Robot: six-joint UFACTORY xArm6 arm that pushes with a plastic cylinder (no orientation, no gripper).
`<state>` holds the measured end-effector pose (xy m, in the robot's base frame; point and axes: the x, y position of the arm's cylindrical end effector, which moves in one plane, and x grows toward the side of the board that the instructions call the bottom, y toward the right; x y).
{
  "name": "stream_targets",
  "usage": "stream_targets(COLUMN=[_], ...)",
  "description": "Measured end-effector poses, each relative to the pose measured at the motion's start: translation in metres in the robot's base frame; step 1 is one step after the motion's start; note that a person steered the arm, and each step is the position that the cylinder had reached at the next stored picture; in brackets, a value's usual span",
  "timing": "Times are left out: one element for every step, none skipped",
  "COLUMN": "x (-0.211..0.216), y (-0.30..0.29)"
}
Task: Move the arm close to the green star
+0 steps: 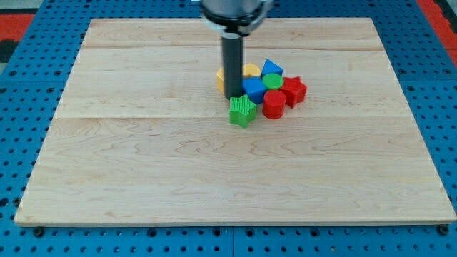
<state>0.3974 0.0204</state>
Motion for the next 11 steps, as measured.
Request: stream_targets(x=[-0.003, -0.007, -0.008, -0.057, -0.063, -0.022, -0.013, 0.037, 0.096, 0.08, 0.057], y=[0.007, -0.055, -0.126, -0.146, -0.114, -0.067, -0.064, -0.092, -0.053, -0.03, -0.011])
